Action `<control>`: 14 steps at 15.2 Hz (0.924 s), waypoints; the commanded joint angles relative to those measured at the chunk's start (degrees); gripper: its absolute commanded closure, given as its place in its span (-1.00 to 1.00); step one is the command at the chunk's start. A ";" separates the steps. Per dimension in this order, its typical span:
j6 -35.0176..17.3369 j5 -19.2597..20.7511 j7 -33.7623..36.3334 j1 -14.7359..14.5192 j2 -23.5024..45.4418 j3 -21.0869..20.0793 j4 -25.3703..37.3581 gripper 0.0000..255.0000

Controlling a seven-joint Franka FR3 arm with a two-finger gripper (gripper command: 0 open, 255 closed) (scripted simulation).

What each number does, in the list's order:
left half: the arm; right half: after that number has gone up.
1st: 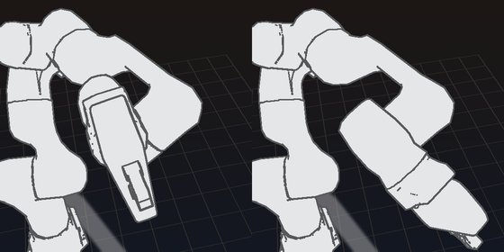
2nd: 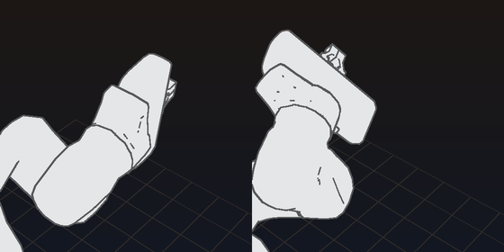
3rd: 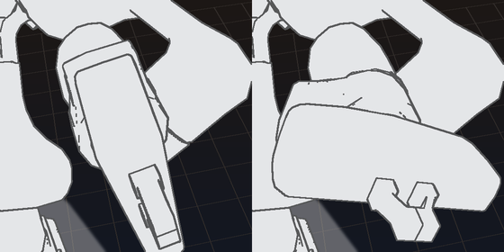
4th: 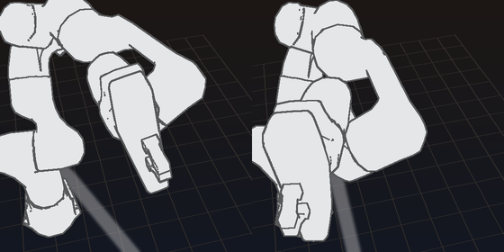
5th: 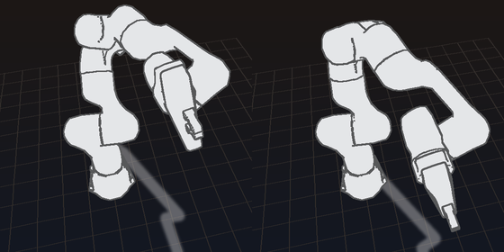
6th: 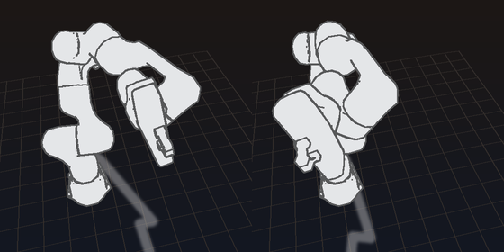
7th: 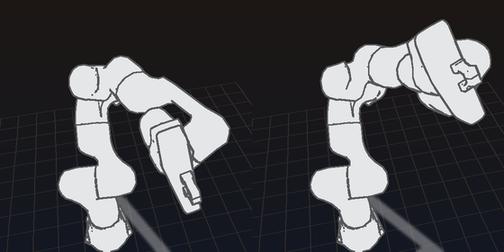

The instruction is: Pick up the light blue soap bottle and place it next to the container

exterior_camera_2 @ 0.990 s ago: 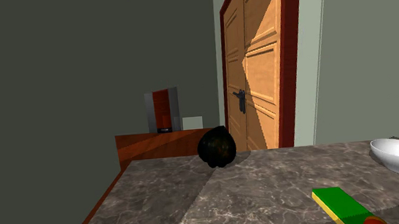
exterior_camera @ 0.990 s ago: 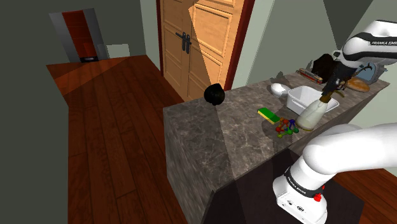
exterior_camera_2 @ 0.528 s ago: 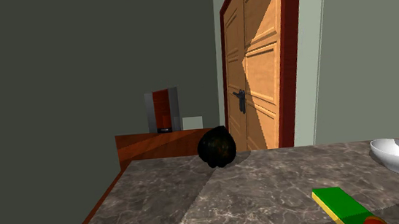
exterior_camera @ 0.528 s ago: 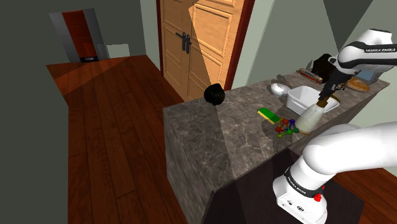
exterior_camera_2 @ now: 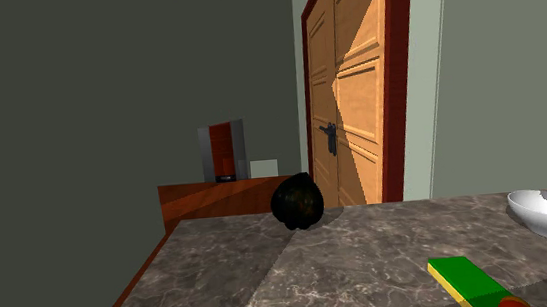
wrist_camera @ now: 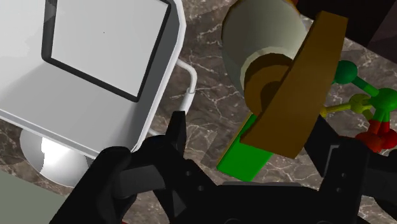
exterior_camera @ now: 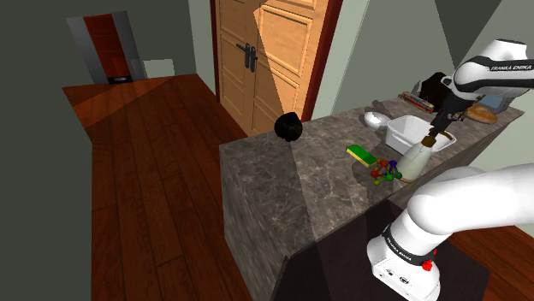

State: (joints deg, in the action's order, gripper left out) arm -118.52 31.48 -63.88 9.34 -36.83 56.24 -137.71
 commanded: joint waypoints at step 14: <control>7.74 -1.61 -0.29 1.43 -2.64 -4.80 4.53 -1.00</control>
State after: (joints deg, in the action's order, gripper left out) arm -110.82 29.88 -64.17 10.77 -39.46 51.45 -133.19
